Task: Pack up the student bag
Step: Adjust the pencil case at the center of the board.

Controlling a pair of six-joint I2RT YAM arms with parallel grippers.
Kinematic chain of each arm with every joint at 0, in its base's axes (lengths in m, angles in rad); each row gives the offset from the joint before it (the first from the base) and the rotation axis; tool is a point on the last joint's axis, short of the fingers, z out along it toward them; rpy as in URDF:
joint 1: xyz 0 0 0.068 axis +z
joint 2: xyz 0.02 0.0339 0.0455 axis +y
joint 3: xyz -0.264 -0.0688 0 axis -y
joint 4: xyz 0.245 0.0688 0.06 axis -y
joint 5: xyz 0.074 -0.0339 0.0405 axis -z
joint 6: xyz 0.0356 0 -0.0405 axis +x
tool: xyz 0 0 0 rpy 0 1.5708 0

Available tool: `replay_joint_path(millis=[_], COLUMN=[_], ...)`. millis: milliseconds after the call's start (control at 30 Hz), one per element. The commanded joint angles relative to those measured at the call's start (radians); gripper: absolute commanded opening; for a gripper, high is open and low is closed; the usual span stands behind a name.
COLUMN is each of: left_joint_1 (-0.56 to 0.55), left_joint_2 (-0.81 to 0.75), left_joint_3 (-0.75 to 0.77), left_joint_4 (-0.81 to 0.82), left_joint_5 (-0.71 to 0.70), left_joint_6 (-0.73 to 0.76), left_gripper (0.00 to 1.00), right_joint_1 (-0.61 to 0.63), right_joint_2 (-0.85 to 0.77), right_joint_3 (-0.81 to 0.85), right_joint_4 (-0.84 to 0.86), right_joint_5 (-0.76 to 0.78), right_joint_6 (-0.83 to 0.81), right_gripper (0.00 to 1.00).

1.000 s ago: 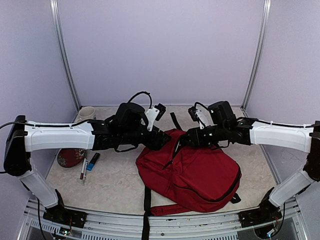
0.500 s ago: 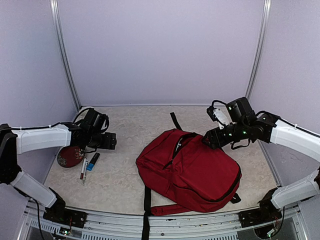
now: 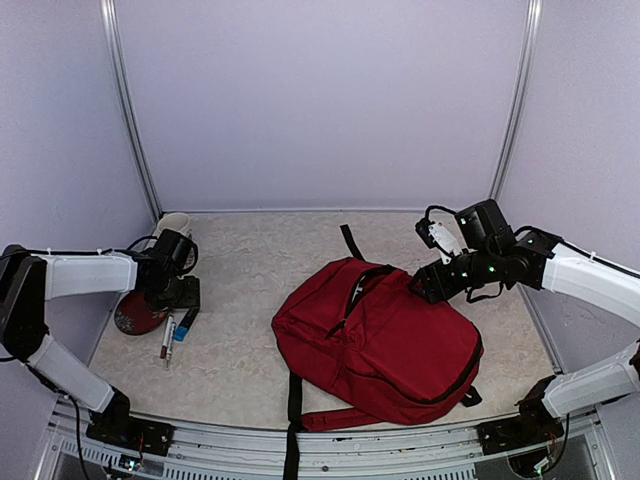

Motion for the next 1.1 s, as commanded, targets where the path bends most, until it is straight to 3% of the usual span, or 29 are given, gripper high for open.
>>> replay_joint_path(millis=[0, 267, 400, 500, 700, 833, 900, 1067], left_joint_1=[0.024, 0.026, -0.013, -0.070, -0.110, -0.160, -0.162, -0.115], left_joint_2=[0.063, 0.171, 0.213, 0.240, 0.242, 0.216, 0.209, 0.234], left_joint_3=[-0.051, -0.064, -0.035, -0.009, 0.016, 0.021, 0.020, 0.058], left_joint_4=[0.037, 0.076, 0.055, 0.031, -0.007, -0.073, -0.100, -0.145], left_joint_5=[0.110, 0.178, 0.192, 0.176, 0.222, 0.232, 0.230, 0.233], left_joint_6=[0.035, 0.069, 0.084, 0.086, 0.078, 0.059, 0.049, 0.015], left_gripper=[0.61, 0.53, 0.32, 0.27, 0.29, 0.50, 0.52, 0.41], right_joint_1=[-0.011, -0.014, -0.014, -0.016, -0.016, -0.016, -0.016, -0.017], right_joint_2=[-0.013, -0.010, -0.018, -0.017, -0.018, -0.019, -0.019, -0.011], right_joint_3=[-0.008, 0.004, 0.014, 0.024, 0.036, 0.039, 0.039, 0.059], right_joint_4=[0.004, -0.002, -0.005, -0.005, -0.011, -0.010, -0.004, -0.011], right_joint_5=[0.007, 0.006, 0.015, 0.012, 0.007, 0.004, -0.004, -0.016], right_joint_6=[-0.011, -0.012, -0.013, -0.013, -0.014, -0.011, -0.010, -0.010], right_gripper=[0.71, 0.72, 0.72, 0.72, 0.72, 0.72, 0.72, 0.72])
